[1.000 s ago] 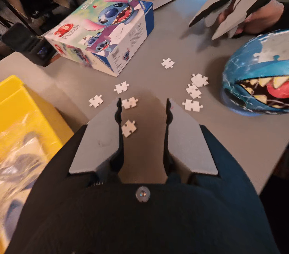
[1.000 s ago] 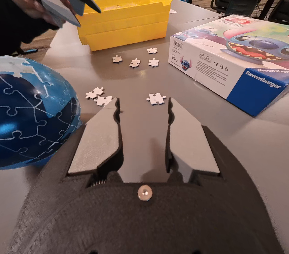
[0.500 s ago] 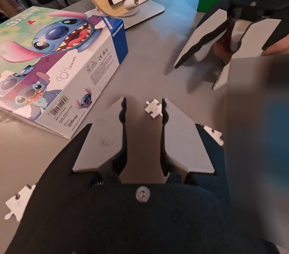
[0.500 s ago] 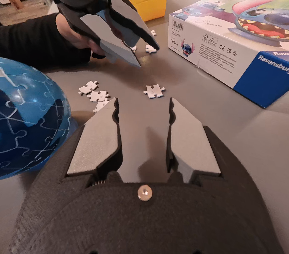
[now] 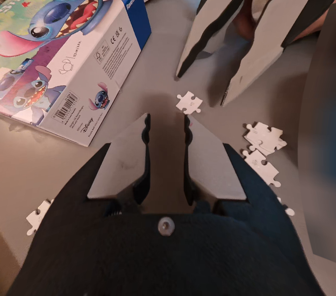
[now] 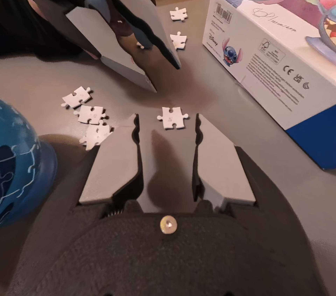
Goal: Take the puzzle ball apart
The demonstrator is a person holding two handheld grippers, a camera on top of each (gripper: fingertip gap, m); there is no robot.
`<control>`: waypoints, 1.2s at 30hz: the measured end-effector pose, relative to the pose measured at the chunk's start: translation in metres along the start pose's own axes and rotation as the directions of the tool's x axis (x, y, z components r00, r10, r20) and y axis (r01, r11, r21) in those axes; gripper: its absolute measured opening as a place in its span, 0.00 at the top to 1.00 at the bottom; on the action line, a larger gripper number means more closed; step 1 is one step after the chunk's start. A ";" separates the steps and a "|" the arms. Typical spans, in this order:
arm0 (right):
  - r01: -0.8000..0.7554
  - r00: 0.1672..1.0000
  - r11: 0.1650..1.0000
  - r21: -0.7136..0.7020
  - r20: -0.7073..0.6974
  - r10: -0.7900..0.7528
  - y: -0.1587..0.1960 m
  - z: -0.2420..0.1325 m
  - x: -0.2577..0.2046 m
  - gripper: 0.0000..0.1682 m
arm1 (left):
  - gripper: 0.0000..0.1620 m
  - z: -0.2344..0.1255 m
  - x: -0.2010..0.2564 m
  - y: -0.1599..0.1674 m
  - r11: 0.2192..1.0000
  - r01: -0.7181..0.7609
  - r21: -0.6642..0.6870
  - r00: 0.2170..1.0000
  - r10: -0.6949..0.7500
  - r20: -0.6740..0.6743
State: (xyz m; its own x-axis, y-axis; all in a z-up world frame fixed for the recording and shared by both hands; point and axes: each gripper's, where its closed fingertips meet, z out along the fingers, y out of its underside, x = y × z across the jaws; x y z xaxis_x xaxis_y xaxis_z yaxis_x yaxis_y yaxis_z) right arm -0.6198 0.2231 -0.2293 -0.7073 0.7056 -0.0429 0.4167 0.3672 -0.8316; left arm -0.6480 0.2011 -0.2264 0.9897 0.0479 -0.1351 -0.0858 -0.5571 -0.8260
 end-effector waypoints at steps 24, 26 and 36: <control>0.344 0.920 0.938 0.035 -0.215 -0.329 -0.027 -0.013 -0.022 0.79 | 0.85 -0.005 0.037 -0.018 0.967 0.250 0.043 0.938 -0.231 -0.260; 0.383 0.902 0.922 0.049 -0.232 -0.363 -0.032 -0.017 -0.025 0.79 | 0.85 -0.008 0.040 -0.021 0.953 0.298 0.049 0.910 -0.269 -0.315; 0.467 0.865 0.880 0.091 -0.252 -0.433 -0.040 -0.029 -0.037 0.80 | 0.84 -0.019 0.052 -0.031 0.888 0.459 0.016 0.761 -0.384 -0.524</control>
State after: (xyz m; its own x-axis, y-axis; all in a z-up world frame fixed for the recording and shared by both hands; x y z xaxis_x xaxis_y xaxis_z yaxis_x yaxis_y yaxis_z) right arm -0.5941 0.1993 -0.1782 -0.6485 0.6044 0.4628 -0.0154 0.5974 -0.8018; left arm -0.5915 0.2051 -0.1977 0.8458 -0.1840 0.5008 0.3766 -0.4591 -0.8046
